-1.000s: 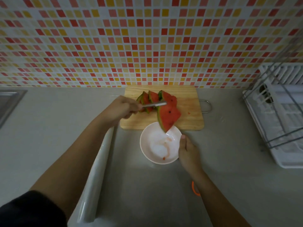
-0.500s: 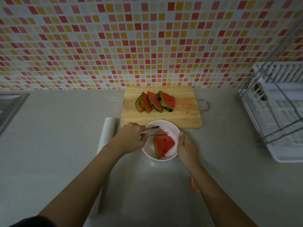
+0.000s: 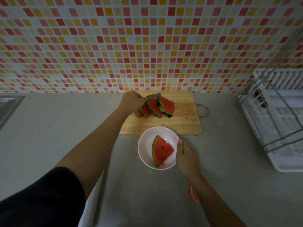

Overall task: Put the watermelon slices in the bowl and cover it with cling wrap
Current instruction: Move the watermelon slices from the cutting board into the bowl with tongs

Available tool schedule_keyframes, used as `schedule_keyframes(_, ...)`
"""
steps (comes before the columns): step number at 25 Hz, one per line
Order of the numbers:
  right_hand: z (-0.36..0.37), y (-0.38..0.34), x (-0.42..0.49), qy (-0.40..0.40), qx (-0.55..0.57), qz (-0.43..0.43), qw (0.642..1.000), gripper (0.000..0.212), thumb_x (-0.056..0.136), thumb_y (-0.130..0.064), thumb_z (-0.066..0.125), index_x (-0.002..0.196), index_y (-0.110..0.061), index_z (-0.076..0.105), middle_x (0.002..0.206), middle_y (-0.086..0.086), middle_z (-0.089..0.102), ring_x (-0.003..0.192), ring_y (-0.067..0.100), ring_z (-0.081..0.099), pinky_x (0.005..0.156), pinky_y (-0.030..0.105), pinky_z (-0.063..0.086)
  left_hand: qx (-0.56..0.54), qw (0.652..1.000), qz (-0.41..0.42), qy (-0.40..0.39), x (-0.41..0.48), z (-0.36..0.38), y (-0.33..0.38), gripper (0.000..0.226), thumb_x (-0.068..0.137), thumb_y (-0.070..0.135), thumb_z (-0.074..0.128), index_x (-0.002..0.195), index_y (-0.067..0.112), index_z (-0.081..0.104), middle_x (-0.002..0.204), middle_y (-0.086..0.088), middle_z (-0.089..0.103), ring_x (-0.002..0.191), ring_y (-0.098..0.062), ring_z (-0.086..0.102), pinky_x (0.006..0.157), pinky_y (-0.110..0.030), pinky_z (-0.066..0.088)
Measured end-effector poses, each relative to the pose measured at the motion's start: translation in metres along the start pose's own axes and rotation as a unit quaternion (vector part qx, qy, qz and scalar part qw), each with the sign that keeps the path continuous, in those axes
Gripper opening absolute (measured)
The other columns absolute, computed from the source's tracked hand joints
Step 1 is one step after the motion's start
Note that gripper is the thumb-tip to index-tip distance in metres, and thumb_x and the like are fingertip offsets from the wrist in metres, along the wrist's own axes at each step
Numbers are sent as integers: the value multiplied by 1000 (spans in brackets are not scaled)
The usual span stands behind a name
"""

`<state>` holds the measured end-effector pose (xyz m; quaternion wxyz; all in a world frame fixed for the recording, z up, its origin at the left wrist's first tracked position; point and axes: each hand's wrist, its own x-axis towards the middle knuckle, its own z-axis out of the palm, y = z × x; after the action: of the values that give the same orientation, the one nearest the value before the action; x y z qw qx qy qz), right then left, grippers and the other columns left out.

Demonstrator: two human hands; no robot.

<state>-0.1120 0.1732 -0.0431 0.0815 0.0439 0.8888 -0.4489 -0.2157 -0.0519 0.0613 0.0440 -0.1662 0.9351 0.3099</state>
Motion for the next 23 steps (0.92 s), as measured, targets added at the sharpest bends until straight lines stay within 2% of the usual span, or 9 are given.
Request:
schedule_keyframes(2, 1, 0, 0, 0, 5, 5, 1000, 45, 99, -39, 24, 81, -16, 59, 72, 0, 62, 73, 23, 60, 62, 29, 42, 29, 999, -8, -34, 28, 3, 1, 27, 88, 29, 55, 73, 9, 62, 72, -7, 57, 60, -15, 49, 58, -23, 38)
schedule_keyframes(4, 1, 1, 1, 5, 10, 8, 1000, 44, 99, -38, 26, 81, -16, 60, 73, 0, 61, 74, 22, 60, 65, 29, 40, 16, 997, -27, -67, 48, 5, 1, 25, 85, 27, 58, 72, 7, 62, 70, -6, 60, 63, -19, 52, 61, -26, 41)
schedule_keyframes(7, 1, 2, 1, -1, 7, 3, 1000, 42, 99, -38, 25, 86, -18, 60, 78, 2, 64, 75, 21, 61, 66, 29, 41, -73, 989, -61, -116, 64, 3, -2, 21, 80, 20, 63, 64, 6, 62, 57, -2, 60, 45, -14, 42, 45, -23, 33)
schedule_keyframes(9, 0, 2, 1, -6, 9, 1, 1000, 43, 99, -38, 24, 90, -18, 61, 82, 5, 66, 77, 21, 62, 69, 30, 44, -108, 980, -70, -148, 67, 0, -4, 21, 80, 16, 64, 62, 7, 59, 55, -3, 59, 42, -13, 34, 43, -21, 28)
schedule_keyframes(12, 0, 2, 0, -3, 14, 3, 1000, 43, 99, -38, 25, 93, -17, 62, 86, 6, 67, 80, 22, 62, 72, 31, 46, -130, 978, -51, -154, 67, 0, -10, 23, 79, 13, 65, 58, 6, 56, 54, -6, 54, 43, -14, 31, 43, -22, 27)
schedule_keyframes(16, 0, 1, 0, -2, 22, 2, 1000, 43, 99, -38, 25, 94, -17, 62, 88, 6, 67, 83, 24, 62, 74, 32, 46, -245, 959, -18, -141, 54, -1, -16, 14, 79, 9, 62, 67, 3, 58, 71, -14, 44, 49, -16, 27, 47, -26, 22)
schedule_keyframes(18, 0, 0, 1, -4, 30, -1, 1000, 43, 99, -39, 24, 94, -18, 62, 87, 5, 67, 84, 24, 63, 73, 32, 45, -278, 951, 0, -137, 43, -11, -22, 10, 80, 7, 61, 74, -1, 64, 67, -12, 45, 49, -14, 29, 43, -22, 23)
schedule_keyframes(23, 1, -1, 1, 4, 30, 4, 1000, 45, 99, -37, 25, 103, -15, 64, 99, 12, 69, 94, 31, 61, 80, 36, 46, -320, 931, 15, -176, -12, -34, -57, 22, 84, 8, 61, 90, -12, 66, 56, 2, 51, 45, -7, 36, 42, -15, 29)
